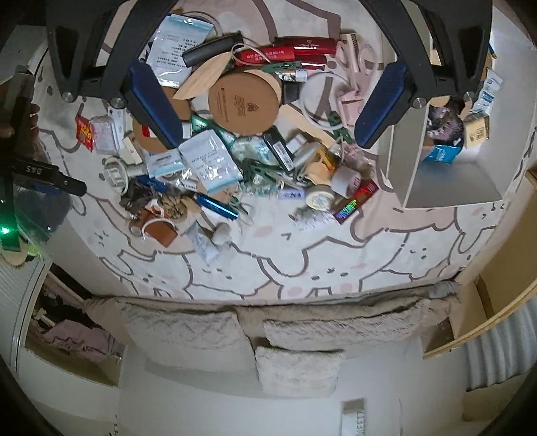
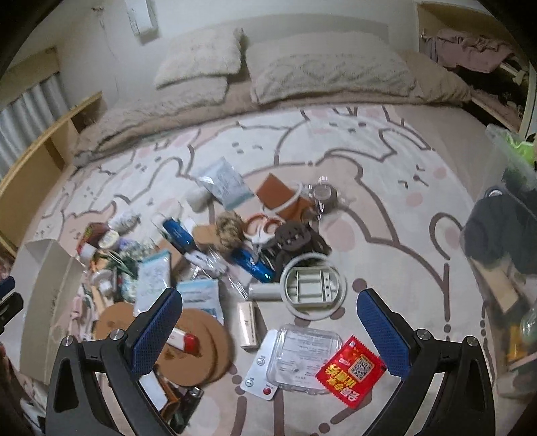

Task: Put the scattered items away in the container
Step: 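Close the right tool on the white-red tube while the left tool approaches the black cylinder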

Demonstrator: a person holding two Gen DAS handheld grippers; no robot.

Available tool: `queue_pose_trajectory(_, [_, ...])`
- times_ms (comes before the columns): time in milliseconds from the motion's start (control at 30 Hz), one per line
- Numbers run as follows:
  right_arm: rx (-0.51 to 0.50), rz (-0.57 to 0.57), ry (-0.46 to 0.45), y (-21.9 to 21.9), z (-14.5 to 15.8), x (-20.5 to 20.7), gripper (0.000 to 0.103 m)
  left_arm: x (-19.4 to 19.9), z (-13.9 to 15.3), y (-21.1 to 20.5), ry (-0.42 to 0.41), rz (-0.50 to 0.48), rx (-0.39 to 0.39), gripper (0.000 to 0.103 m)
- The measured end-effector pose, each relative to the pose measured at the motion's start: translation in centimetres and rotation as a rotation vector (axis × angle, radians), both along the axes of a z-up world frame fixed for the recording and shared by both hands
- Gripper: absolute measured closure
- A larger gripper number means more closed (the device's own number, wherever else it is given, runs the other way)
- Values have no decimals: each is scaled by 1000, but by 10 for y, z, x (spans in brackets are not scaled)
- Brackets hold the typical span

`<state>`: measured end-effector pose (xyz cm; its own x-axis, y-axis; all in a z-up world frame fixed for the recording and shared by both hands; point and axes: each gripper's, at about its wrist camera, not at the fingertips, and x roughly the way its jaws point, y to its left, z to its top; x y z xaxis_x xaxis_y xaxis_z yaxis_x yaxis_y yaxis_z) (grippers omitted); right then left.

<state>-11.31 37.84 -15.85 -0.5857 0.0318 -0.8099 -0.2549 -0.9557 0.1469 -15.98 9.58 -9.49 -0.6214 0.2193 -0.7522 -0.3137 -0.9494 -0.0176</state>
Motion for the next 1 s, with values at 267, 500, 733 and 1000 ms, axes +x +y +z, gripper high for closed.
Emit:
queue_pose_trajectory(267, [-152,-5,-126,-27,-38,-15,0,-7,-41,-5,-110,6,15,0])
queue_pose_trajectory(500, [-202,36,-215,-64,-62,-23,0,-6,-74,-17,-227,42,29,0])
queue_pose_trajectory(733, [-262,3,-284,-83,-81,-28,0,-5,-88,-31,-288,70,51,0])
queue_pose_trajectory(1000, [-158,-36,-288,-111,-79,-35,0,2,-104,-39,-319,76,21,0])
